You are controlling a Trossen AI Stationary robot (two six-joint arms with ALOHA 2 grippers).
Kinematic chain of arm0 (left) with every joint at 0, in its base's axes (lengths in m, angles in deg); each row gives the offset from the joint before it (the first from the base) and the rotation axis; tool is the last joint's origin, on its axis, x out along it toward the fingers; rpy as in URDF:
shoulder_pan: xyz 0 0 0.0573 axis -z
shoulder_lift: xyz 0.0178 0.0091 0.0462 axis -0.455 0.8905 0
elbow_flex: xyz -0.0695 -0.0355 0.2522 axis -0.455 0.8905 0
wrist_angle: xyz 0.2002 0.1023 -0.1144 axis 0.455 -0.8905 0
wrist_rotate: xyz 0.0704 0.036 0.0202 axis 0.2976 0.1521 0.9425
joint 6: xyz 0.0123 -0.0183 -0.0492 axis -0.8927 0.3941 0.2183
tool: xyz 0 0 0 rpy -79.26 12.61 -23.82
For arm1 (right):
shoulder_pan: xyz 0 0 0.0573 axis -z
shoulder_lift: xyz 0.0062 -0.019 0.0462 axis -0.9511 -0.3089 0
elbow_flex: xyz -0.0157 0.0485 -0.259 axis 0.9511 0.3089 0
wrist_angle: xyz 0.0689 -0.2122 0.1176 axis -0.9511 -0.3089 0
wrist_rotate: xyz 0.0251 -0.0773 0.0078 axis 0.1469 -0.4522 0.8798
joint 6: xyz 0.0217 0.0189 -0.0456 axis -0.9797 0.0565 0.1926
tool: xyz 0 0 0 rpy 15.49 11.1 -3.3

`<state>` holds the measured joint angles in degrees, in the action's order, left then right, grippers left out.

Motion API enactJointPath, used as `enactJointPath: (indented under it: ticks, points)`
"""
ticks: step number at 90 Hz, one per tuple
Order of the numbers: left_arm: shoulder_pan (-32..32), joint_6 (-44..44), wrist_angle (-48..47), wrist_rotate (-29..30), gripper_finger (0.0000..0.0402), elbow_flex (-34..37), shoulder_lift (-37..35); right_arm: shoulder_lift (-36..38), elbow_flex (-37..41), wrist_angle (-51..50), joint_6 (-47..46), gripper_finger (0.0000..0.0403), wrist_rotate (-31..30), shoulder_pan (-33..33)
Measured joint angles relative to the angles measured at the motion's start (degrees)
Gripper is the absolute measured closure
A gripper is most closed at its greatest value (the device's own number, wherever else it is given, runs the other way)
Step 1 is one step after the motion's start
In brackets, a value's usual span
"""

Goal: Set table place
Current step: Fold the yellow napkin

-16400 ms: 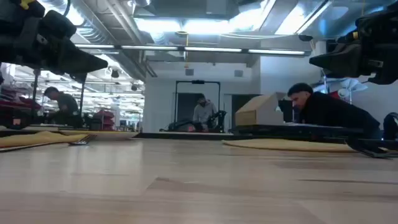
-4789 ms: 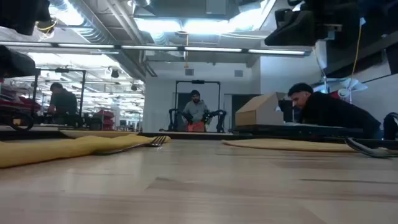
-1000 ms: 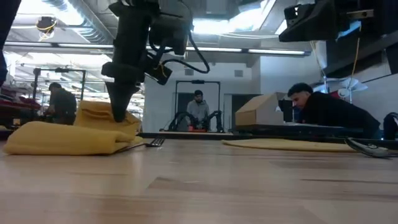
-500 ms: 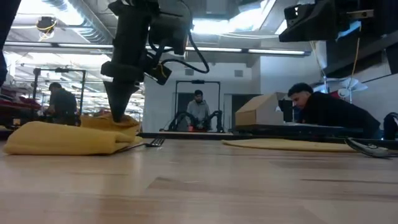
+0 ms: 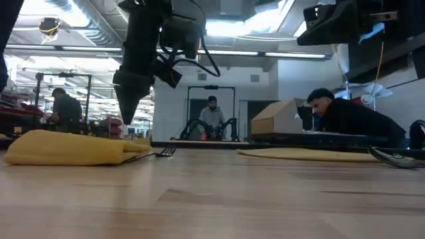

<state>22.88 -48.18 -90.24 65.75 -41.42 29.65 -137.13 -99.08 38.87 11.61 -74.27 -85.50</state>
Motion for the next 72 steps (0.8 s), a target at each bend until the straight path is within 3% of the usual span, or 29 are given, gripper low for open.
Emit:
enactJointPath:
  ticks: [26,52,72]
  points:
    - [-0.55,-5.66,9.49,-0.44,0.0251,2.75,0.04,-0.01,0.0,-0.12,0.52,0.0397,-0.02,0.0]
    - [-3.32,-10.35,11.5,-0.55,0.0245,2.79,0.02,0.0,0.0,-1.08,0.5,0.0397,-0.02,0.0]
    - [-4.91,-12.56,12.52,-4.52,0.0245,2.79,0.02,0.0,0.0,-1.66,0.48,0.0397,0.0,0.0]
